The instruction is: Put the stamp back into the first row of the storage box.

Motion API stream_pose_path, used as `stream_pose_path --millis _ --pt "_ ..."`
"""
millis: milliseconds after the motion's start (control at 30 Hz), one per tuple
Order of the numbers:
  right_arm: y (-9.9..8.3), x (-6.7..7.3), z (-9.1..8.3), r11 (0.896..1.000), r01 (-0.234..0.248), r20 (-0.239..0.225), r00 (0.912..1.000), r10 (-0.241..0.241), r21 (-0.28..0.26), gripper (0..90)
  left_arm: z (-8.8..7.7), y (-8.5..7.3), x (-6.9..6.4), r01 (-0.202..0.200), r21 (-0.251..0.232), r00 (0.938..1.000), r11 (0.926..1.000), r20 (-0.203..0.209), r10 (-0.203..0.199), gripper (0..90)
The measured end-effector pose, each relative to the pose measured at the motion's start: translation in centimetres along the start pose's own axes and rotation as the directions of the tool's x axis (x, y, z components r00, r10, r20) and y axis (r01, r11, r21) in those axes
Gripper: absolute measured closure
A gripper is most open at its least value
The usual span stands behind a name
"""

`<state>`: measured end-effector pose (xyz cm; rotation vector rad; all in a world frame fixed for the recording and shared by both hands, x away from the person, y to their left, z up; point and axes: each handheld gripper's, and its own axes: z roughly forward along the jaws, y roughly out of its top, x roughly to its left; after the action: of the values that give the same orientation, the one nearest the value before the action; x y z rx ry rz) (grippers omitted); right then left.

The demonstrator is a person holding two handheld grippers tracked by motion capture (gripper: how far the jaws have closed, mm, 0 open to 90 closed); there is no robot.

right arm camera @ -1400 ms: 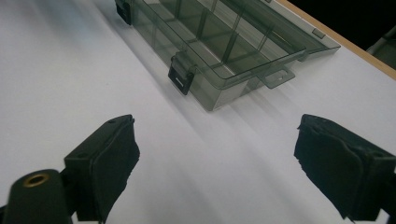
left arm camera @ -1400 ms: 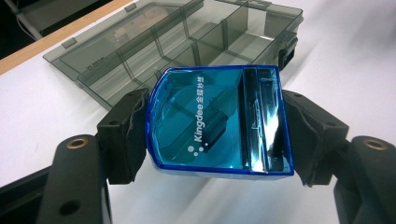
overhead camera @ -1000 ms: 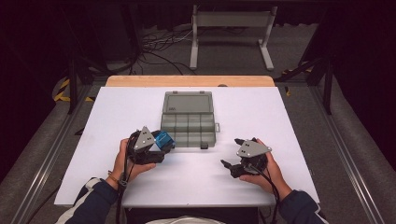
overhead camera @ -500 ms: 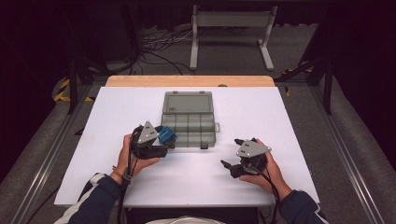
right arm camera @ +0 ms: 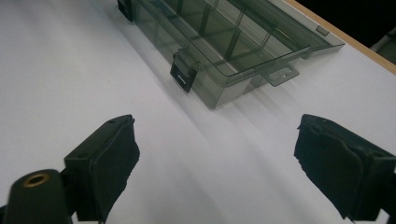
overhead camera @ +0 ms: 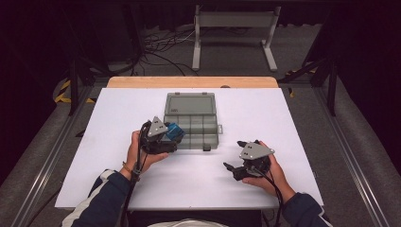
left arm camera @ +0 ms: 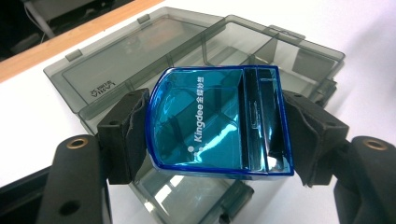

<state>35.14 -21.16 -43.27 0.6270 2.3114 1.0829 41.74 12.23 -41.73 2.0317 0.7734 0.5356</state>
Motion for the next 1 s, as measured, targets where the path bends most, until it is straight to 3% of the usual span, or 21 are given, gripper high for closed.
stream_pose_path --millis 133,267,433,567,733,800,900,1000 --pt "0.0 0.0 -0.1 1.000 -0.001 -0.002 1.0000 0.001 -0.004 12.9 0.7 0.7 -0.1 0.045 0.019 0.9986 0.9988 -0.030 -0.044 30.9" --pt "0.0 0.0 -0.2 1.000 -0.004 -0.003 1.0000 0.004 -0.007 12.9 1.5 1.6 0.1 0.108 0.043 0.9920 0.9932 -0.069 -0.105 30.9" --pt "0.0 -0.1 -0.3 1.000 -0.006 -0.004 1.0000 0.006 -0.011 13.0 2.2 2.1 0.7 0.192 0.064 0.9784 0.9793 -0.091 -0.186 30.8" --pt "0.0 -0.1 -0.3 1.000 -0.004 -0.006 1.0000 0.004 -0.011 12.9 2.8 2.6 1.0 0.249 0.094 0.9646 0.9641 -0.114 -0.238 30.8" --pt "0.0 0.0 -0.2 1.000 -0.005 -0.008 1.0000 0.005 -0.010 13.0 3.5 3.0 1.5 0.274 0.116 0.9563 0.9549 -0.139 -0.257 30.9" --pt "0.0 0.0 -0.2 1.000 -0.004 -0.010 0.9999 0.004 -0.009 13.0 3.8 3.2 1.7 0.297 0.125 0.9491 0.9468 -0.148 -0.278 30.9" --pt "0.0 0.0 -0.2 1.000 -0.003 -0.012 0.9999 0.003 -0.007 13.0 4.2 3.4 2.0 0.311 0.131 0.9433 0.9413 -0.162 -0.289 30.8" --pt "0.0 0.0 -0.2 1.000 -0.003 -0.012 0.9999 0.003 -0.007 13.0 4.7 3.5 2.3 0.339 0.144 0.9353 0.9298 -0.158 -0.316 30.9"
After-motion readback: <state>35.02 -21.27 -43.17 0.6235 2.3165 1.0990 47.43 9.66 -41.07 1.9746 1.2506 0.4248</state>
